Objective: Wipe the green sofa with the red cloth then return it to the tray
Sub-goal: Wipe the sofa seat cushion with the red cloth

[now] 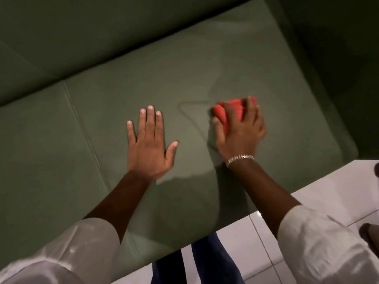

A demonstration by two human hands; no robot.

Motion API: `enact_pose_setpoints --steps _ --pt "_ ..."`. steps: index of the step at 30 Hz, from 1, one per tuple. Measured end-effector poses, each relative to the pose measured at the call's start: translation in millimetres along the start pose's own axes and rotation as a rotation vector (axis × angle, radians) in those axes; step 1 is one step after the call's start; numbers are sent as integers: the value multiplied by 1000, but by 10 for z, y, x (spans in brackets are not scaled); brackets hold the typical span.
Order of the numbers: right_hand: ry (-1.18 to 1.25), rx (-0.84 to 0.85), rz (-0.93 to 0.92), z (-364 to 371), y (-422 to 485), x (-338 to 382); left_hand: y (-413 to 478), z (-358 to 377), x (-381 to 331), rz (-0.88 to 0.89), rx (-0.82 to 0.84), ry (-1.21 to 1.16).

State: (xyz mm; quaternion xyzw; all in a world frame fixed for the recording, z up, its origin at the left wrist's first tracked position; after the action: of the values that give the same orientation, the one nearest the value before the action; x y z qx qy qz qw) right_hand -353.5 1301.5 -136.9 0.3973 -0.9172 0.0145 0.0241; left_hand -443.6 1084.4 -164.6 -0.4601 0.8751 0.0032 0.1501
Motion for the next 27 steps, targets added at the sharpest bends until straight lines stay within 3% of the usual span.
enact_pose_setpoints --steps 3,5,9,12,14,17,21,23,27 --pt "-58 4 -319 19 -206 481 -2 -21 -11 5 11 -17" --pt "-94 5 -431 15 -572 374 -26 -40 6 7 21 -41" --pt "-75 26 -177 -10 -373 -193 -57 -42 60 -4 11 -25" --pt "-15 1 -27 -17 226 54 -44 -22 80 -3 -2 -19" --pt "29 8 -56 -3 502 478 -48 -21 70 19 -13 -28" --pt "11 25 -271 24 394 1026 -52 -52 166 11 -26 -25" --pt "-57 21 -475 6 -195 784 -91 -138 438 -33 12 -20" --pt "-69 36 -418 -16 -196 502 -79 -219 522 -37 36 -37" --pt "48 123 -118 -150 313 365 200 -873 644 -22 -63 -65"
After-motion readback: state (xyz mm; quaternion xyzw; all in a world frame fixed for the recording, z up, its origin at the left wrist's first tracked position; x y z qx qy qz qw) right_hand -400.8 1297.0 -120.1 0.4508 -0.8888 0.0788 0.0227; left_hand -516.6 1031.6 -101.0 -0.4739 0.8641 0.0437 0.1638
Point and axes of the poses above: each hand's wrist, its own y-axis towards the middle knuckle, its own z-axis out of the palm, x = y × z, the point moved 10 cm from there along y, towards the middle knuckle, and after that the axes turned 11 degrees about -y, right-handed, at the moved point
